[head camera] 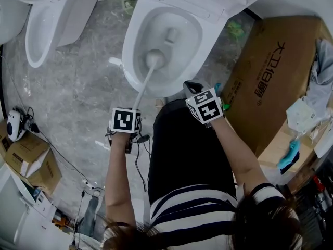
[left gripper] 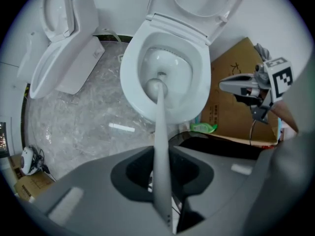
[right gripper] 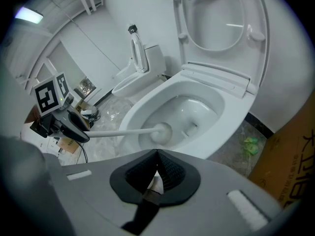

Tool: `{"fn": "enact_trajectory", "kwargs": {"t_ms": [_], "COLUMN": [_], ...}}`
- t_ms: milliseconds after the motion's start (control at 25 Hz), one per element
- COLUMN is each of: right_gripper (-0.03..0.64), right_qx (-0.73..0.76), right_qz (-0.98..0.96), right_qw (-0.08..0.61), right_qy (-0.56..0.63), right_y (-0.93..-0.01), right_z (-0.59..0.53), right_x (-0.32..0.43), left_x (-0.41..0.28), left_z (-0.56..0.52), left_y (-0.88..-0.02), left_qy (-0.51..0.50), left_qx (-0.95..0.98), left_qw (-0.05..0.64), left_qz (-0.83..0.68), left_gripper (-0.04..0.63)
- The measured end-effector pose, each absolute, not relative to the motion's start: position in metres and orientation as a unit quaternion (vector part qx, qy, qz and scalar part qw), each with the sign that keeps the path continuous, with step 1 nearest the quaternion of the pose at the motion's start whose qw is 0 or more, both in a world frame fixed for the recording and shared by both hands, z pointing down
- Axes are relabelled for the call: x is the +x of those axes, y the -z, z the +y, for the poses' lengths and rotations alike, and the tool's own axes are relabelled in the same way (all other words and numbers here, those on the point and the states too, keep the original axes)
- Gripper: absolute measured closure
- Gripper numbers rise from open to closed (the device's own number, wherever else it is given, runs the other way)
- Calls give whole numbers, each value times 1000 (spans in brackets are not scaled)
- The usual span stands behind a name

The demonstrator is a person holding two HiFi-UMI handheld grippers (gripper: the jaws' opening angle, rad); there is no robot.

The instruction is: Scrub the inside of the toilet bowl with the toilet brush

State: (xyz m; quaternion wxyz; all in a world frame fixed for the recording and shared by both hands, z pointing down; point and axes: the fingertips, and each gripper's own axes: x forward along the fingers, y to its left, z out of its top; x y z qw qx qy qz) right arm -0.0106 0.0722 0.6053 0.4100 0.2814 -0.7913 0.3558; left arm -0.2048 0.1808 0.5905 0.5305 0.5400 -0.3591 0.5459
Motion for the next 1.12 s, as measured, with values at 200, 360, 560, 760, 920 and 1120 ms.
{"fn": "enact_trajectory", "kwargs": {"t_ms": [200, 360, 560, 760, 920, 1120], "right_gripper": [621, 621, 621, 621, 621, 621], "right_qx": [285, 289, 294, 300, 303, 304], "right_qz": [-790, -788, -787, -787, -784, -782], "right_qw": [409, 408, 405, 402, 403, 405], "right_qy": [-357, -360, -360, -359, -363, -364], "right_y": [-606, -607, -610, -611, -613, -615], "right_z": [74, 72, 63, 54, 53, 53], "right_x": [-5, -4, -1, 3, 7, 11], "left_x": [-205, -202, -197, -192, -187, -179], "left_z": [164, 146, 122, 100, 86, 70], "left_y": [-597, -602, -606, -610, -614, -619], "left_qy": [-566, -548, -526, -502, -498, -497], "left_qx": [543, 544, 552, 558, 564, 575], "left_qw": [497, 497, 493, 500, 498, 489], "left_qz": [-372, -395, -419, -432, -430, -428], "left_gripper": [595, 595, 595, 595, 595, 595]}}
